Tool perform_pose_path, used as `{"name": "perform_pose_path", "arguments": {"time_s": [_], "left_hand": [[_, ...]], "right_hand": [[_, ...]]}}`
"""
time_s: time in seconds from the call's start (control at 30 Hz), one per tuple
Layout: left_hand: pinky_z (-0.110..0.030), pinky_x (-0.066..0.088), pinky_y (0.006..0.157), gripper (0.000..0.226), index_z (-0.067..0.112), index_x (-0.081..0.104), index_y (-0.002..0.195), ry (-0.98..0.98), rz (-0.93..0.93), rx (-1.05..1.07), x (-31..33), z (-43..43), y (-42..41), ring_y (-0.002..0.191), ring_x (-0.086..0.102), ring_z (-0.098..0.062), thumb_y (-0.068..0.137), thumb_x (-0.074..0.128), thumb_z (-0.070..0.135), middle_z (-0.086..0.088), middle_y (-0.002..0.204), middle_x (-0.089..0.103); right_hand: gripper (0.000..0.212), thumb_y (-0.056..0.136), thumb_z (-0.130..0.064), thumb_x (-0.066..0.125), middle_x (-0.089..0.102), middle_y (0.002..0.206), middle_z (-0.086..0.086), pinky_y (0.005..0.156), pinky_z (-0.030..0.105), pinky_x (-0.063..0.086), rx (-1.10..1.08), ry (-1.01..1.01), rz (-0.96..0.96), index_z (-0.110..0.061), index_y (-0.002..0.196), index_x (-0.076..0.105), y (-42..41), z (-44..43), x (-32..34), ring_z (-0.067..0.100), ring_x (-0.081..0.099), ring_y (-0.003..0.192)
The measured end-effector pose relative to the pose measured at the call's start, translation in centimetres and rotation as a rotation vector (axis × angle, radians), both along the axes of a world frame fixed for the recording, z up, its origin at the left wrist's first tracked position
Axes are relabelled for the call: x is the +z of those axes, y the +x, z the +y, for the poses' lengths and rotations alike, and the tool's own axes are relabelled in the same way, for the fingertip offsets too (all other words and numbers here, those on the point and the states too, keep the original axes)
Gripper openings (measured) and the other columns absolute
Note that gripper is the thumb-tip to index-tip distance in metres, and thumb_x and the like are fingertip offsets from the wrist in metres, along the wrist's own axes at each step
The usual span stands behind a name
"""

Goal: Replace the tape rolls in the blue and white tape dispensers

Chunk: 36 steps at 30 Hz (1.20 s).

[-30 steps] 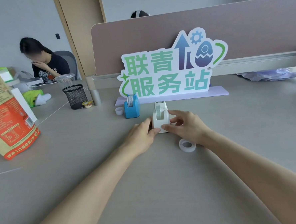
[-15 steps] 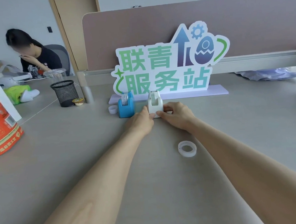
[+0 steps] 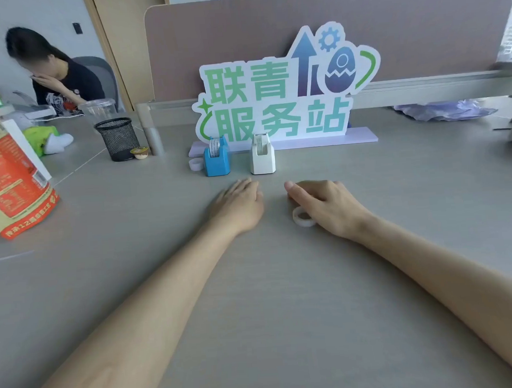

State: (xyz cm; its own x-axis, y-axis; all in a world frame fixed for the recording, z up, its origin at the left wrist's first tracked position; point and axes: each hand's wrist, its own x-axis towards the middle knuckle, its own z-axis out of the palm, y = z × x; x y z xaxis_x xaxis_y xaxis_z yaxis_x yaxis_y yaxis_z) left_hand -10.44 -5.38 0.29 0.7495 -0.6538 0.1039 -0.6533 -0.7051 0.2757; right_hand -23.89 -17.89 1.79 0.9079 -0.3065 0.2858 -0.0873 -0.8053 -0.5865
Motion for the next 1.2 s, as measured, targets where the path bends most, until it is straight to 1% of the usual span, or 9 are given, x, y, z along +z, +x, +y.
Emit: {"name": "perform_pose_path", "arguments": {"time_s": [0.07,0.1,0.17,0.27,0.37,0.5,0.63,0.97,1.2], "left_hand": [[-0.03,0.011,0.121,0.049,0.018,0.027,0.151,-0.017,0.018,-0.055,-0.4,1.1,-0.7,0.15,0.015,-0.014,0.103,0.024,0.03,0.002,0.162,0.018],[-0.028,0.012,0.12,0.048,0.018,0.03,0.15,-0.044,0.028,-0.075,-0.5,1.5,-1.0,0.149,0.016,-0.013,0.103,0.027,0.029,0.002,0.162,0.02],[-0.027,0.017,0.118,0.044,0.019,0.039,0.145,-0.123,0.061,-0.091,-0.6,2.3,-1.6,0.147,0.024,-0.013,0.102,0.034,0.026,0.004,0.159,0.028],[-0.031,0.032,0.113,0.038,0.02,0.053,0.134,-0.219,0.094,-0.071,-0.3,2.6,-1.8,0.138,0.042,-0.015,0.098,0.044,0.025,0.004,0.151,0.044],[-0.03,0.039,0.106,0.035,0.022,0.058,0.128,-0.232,0.082,-0.049,-0.1,2.6,-1.8,0.13,0.05,-0.016,0.096,0.047,0.026,0.005,0.142,0.054],[-0.03,0.039,0.105,0.036,0.021,0.056,0.129,-0.207,0.029,-0.045,-0.1,2.3,-2.0,0.128,0.05,-0.019,0.096,0.043,0.025,0.004,0.14,0.055],[-0.03,0.038,0.106,0.037,0.021,0.053,0.131,-0.178,0.004,-0.051,-0.1,2.2,-2.0,0.128,0.049,-0.019,0.097,0.04,0.025,0.004,0.141,0.053],[-0.027,0.037,0.097,0.035,0.024,0.051,0.13,-0.159,-0.082,-0.026,-0.2,1.5,-2.0,0.126,0.048,-0.017,0.099,0.036,0.025,0.008,0.14,0.053],[-0.026,0.036,0.097,0.034,0.023,0.051,0.13,-0.167,-0.063,-0.04,0.2,1.7,-2.1,0.126,0.048,-0.017,0.099,0.037,0.025,0.008,0.14,0.053]], "right_hand": [[0.047,0.096,-0.051,0.044,0.056,0.064,-0.006,0.068,0.019,0.039,0.062,-0.12,0.008,-0.011,0.073,0.053,-2.6,0.8,-0.5,0.013,0.047,0.067],[0.038,0.093,-0.048,0.05,0.064,0.079,-0.004,0.077,0.018,0.039,0.069,-0.203,-0.005,-0.012,0.087,0.063,-3.3,0.9,-1.0,0.015,0.054,0.079],[0.037,0.09,-0.035,0.061,0.07,0.098,0.003,0.085,0.014,0.032,0.048,-0.328,-0.064,-0.007,0.114,0.065,-3.7,0.6,-1.6,0.024,0.06,0.095],[0.027,0.089,-0.021,0.06,0.07,0.086,0.007,0.082,0.019,0.032,-0.007,-0.35,-0.117,0.0,0.106,0.065,-2.5,0.1,-1.6,0.036,0.061,0.089],[0.036,0.091,-0.026,0.059,0.069,0.108,0.012,0.089,0.028,0.038,-0.055,-0.422,-0.127,-0.006,0.12,0.062,-0.5,-0.8,-1.7,0.036,0.057,0.104],[0.041,0.092,-0.031,0.057,0.061,0.12,0.015,0.093,0.035,0.042,-0.124,-0.432,-0.108,-0.006,0.124,0.058,3.4,-2.9,-1.6,0.033,0.051,0.114],[0.039,0.092,-0.02,0.051,0.057,0.127,0.02,0.098,0.039,0.042,-0.22,-0.371,-0.027,-0.002,0.126,0.054,6.4,-4.7,-1.5,0.037,0.048,0.118],[0.031,0.095,-0.015,0.046,0.05,0.128,0.025,0.087,0.041,0.047,-0.282,-0.29,0.012,0.005,0.118,0.053,10.8,-6.7,-1.1,0.044,0.055,0.107],[0.033,0.094,-0.021,0.053,0.034,0.144,0.023,0.089,0.044,0.049,-0.306,-0.206,0.038,0.001,0.118,0.051,10.7,-6.5,-1.3,0.047,0.057,0.107]]}}
